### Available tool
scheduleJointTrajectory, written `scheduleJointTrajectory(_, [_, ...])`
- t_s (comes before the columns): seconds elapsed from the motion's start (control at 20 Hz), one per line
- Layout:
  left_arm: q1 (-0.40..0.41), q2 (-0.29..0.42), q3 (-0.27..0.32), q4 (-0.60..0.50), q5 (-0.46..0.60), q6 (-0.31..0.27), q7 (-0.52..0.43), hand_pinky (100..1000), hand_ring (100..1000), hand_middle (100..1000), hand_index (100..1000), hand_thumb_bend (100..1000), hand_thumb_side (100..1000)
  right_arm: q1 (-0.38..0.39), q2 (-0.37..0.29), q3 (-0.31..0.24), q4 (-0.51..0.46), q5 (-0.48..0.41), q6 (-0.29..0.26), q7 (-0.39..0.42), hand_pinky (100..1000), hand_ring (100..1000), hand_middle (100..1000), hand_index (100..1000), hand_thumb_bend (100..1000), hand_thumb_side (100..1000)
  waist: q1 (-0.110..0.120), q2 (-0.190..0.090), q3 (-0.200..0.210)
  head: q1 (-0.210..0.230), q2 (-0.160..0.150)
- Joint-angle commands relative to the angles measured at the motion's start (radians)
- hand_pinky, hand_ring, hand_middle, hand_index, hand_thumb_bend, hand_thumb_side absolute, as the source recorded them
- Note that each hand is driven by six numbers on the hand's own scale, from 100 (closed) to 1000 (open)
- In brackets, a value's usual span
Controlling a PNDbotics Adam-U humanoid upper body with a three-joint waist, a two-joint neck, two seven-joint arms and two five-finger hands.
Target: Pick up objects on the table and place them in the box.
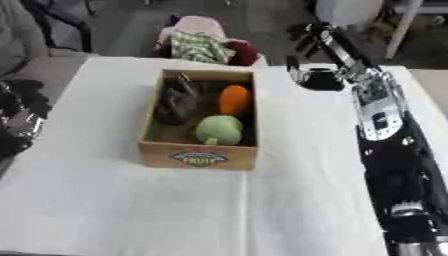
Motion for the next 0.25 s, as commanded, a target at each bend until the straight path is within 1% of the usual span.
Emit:
scheduleJointTrajectory(0.05, [-0.006,0.016,0.014,-0.014,-0.005,-0.001,0.005,791,599,551,749,123,186,-0.019,-0.028,-0.004,-0.032,-0.023,0.009,0.008,591,676,723,860,100,100,0.003,-0.014,-0.001,0.003,-0.003])
scheduleJointTrajectory(0.1, [0.000,0.011,0.020,-0.013,-0.006,0.000,0.009,791,604,562,752,124,185,-0.011,-0.035,-0.010,-0.029,-0.028,0.013,0.005,544,633,689,852,100,100,0.005,-0.011,-0.006,0.008,-0.002])
scheduleJointTrajectory(0.15, [0.010,0.005,0.030,-0.014,-0.008,-0.001,0.017,791,605,563,752,124,185,0.005,-0.051,-0.027,-0.029,-0.039,0.023,-0.005,543,632,688,852,100,100,0.008,-0.009,-0.014,0.011,0.002])
scheduleJointTrajectory(0.25, [0.020,0.000,0.035,-0.018,-0.011,-0.003,0.025,791,605,564,748,125,185,0.049,-0.075,-0.056,-0.056,-0.068,0.044,-0.029,532,622,679,849,100,100,0.010,-0.009,-0.015,0.002,0.009])
